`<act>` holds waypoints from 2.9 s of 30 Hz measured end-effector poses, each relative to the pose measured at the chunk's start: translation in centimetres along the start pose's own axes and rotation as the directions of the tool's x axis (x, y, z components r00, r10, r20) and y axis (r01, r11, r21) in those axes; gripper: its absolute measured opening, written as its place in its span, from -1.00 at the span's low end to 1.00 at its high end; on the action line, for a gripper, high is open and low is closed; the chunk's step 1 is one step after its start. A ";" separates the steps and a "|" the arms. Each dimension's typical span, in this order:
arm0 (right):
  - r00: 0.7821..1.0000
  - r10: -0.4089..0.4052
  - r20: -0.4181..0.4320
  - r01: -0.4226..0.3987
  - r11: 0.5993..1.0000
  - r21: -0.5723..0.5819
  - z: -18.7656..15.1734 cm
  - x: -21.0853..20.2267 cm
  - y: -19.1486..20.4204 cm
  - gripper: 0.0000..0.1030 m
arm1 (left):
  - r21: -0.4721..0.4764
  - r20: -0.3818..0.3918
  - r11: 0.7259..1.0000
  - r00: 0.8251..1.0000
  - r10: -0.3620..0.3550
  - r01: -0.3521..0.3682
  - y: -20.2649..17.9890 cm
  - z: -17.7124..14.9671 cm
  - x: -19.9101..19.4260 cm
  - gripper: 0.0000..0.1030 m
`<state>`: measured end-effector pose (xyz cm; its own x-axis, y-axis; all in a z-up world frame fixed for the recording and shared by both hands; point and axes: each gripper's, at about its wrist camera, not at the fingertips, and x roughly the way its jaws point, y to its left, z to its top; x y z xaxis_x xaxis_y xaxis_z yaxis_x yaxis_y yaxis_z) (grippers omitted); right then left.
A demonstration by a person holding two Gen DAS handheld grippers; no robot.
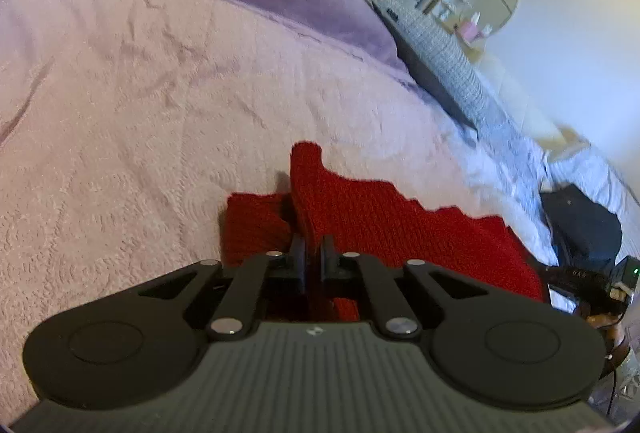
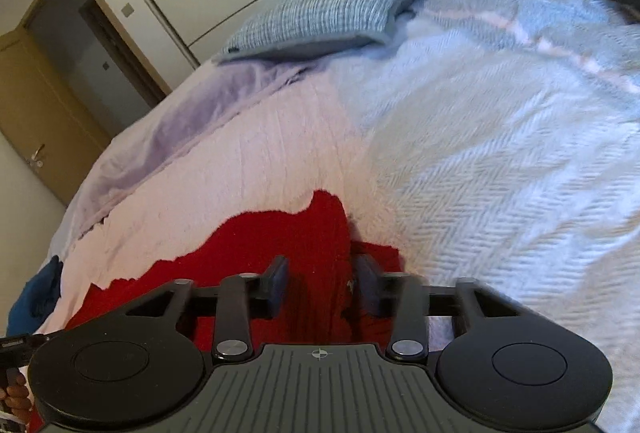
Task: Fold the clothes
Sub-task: 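Grasp the folded sweater edge again with both grippers, then release the red sweater and pull both open grippers back from it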
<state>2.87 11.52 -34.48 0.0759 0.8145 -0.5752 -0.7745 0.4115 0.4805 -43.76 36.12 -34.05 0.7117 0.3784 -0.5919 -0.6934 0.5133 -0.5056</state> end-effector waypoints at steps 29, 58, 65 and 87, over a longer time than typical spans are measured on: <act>0.997 -0.067 0.031 0.067 0.998 0.006 1.3 1.2 -0.8 -0.93 | 0.074 0.097 0.987 0.986 0.138 -0.145 1.0 0.4 1.6 -0.90; 0.971 -0.228 0.069 0.238 0.937 -0.254 -12.2 -13.5 10.0 0.05 | 0.273 0.085 0.850 0.892 0.444 -0.449 -14.5 -10.7 -9.7 -0.56; 0.960 -0.279 -0.023 0.270 0.943 -0.197 -16.5 -16.9 10.8 0.05 | 0.333 0.079 0.801 0.861 0.503 -0.498 -18.4 -15.0 -13.1 -0.50; 0.962 -0.271 0.001 0.265 0.939 -0.218 -22.7 -24.2 16.1 0.05 | 0.365 0.125 0.790 0.867 0.482 -0.492 -20.5 -22.1 -21.5 -0.37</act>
<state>-25.68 -10.91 -27.87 0.2836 0.6724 -0.6837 -0.8443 0.5131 0.1544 -47.35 0.49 -24.81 0.2968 0.6722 -0.6783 -0.8570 0.5008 0.1212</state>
